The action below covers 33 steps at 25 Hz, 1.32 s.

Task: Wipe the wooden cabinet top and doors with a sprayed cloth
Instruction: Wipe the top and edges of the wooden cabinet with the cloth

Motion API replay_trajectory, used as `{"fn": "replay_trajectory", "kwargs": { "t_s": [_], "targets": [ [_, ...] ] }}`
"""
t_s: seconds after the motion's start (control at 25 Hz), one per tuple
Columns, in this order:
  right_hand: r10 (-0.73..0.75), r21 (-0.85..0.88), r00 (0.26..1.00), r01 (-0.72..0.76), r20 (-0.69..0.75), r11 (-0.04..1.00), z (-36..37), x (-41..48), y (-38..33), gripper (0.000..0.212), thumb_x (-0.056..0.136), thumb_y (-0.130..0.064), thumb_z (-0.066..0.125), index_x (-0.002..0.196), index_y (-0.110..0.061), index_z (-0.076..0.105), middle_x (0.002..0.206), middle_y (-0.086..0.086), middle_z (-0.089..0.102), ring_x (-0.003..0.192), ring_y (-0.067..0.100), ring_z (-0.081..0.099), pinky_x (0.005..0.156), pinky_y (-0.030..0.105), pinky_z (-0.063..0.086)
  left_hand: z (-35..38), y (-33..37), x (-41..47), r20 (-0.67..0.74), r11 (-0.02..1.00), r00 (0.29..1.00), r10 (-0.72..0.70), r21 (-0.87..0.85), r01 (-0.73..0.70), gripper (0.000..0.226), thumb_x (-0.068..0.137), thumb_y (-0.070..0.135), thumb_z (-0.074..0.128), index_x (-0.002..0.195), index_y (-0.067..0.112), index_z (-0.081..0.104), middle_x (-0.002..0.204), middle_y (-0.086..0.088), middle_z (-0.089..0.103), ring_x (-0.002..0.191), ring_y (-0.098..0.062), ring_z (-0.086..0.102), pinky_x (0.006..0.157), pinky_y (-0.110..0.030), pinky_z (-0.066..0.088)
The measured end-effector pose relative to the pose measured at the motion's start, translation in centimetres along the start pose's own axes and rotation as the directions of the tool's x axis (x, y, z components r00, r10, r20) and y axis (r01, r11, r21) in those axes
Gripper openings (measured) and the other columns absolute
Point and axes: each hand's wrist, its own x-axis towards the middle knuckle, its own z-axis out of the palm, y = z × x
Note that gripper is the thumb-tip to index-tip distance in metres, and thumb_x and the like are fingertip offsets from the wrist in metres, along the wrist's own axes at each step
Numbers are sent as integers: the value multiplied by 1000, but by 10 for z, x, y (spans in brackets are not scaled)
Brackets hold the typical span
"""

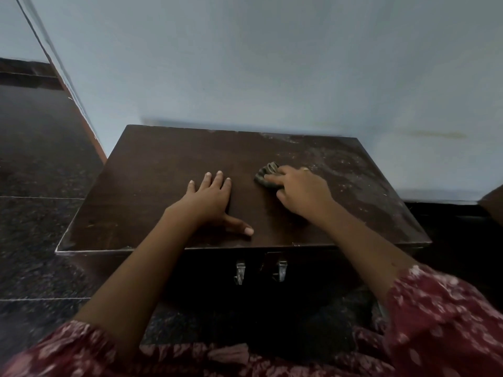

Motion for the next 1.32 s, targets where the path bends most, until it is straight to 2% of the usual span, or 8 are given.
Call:
{"fn": "replay_trajectory", "kwargs": {
  "t_s": [0.32, 0.4, 0.48, 0.56, 0.64, 0.72, 0.92, 1.32],
  "targets": [
    [-138, -29, 990, 139, 20, 990, 2, -102, 10, 49, 94, -26, 41, 138, -46, 35, 152, -10, 34, 128, 30, 43, 92, 37, 46, 2, 26, 1, 16, 980, 980, 197, -15, -197, 125, 64, 69, 64, 150, 15, -9, 160, -2, -16, 146, -14, -19, 119, -42, -10],
    [-182, -45, 983, 183, 25, 982, 5, -118, 18, 47, 90, -24, 46, 133, -44, 45, 146, -7, 45, 118, 35, 53, 84, 39, 50, 6, 28, 2, 2, 978, 978, 210, 0, -210, 126, 63, 70, 63, 150, 15, -9, 160, -2, -15, 146, -14, -19, 119, -42, -10],
    [-170, -64, 985, 170, -6, 983, 8, -125, 26, 45, 78, -24, 53, 119, -42, 60, 127, -5, 64, 94, 36, 66, 67, 38, 56, 7, 28, 4, -2, 980, 980, 199, -5, -199, 126, 62, 73, 61, 150, 16, -9, 160, -1, -16, 146, -13, -18, 119, -42, -10],
    [-171, -101, 984, 166, -42, 981, 8, -121, 32, 45, 80, -24, 52, 119, -44, 60, 127, -8, 64, 95, 35, 66, 68, 37, 56, 6, 27, 4, -10, 984, 985, 174, -25, -174, 126, 63, 73, 60, 150, 16, -10, 160, -1, -16, 146, -13, -17, 120, -42, -9],
    [-155, -75, 988, 154, -10, 985, 4, -105, 33, 46, 92, -24, 44, 133, -46, 43, 146, -10, 44, 120, 33, 50, 86, 36, 48, 4, 27, 4, -30, 989, 989, 144, -36, -145, 124, 64, 73, 59, 150, 16, -10, 160, -1, -15, 147, -13, -16, 120, -41, -8],
    [-120, -79, 993, 119, -1, 990, 0, -85, 33, 47, 95, -27, 39, 138, -47, 35, 152, -12, 34, 127, 29, 42, 91, 34, 43, 4, 27, 6, -61, 992, 991, 118, -29, -120, 123, 65, 73, 58, 150, 15, -8, 160, -1, -13, 148, -14, -13, 121, -41, -6],
    [-93, -104, 995, 90, -30, 990, -1, -5, 35, 44, 95, -26, 39, 135, -44, 41, 147, -7, 41, 125, 31, 45, 86, 37, 47, 3, 27, 17, -149, 993, 982, 116, 32, -113, 120, 62, 76, 57, 151, 17, 2, 161, -1, -3, 149, -15, -3, 121, -40, -1],
    [117, 109, 990, -108, -82, 988, -4, 156, 44, 35, 94, -26, 47, 126, -35, 57, 133, 9, 57, 122, 33, 50, 97, 42, 42, 2, 29, 26, -98, 989, 986, 136, 67, -129, 126, 62, 75, 58, 151, 12, -5, 160, -7, -11, 149, -20, -7, 120, -37, 3]
  ]
}}
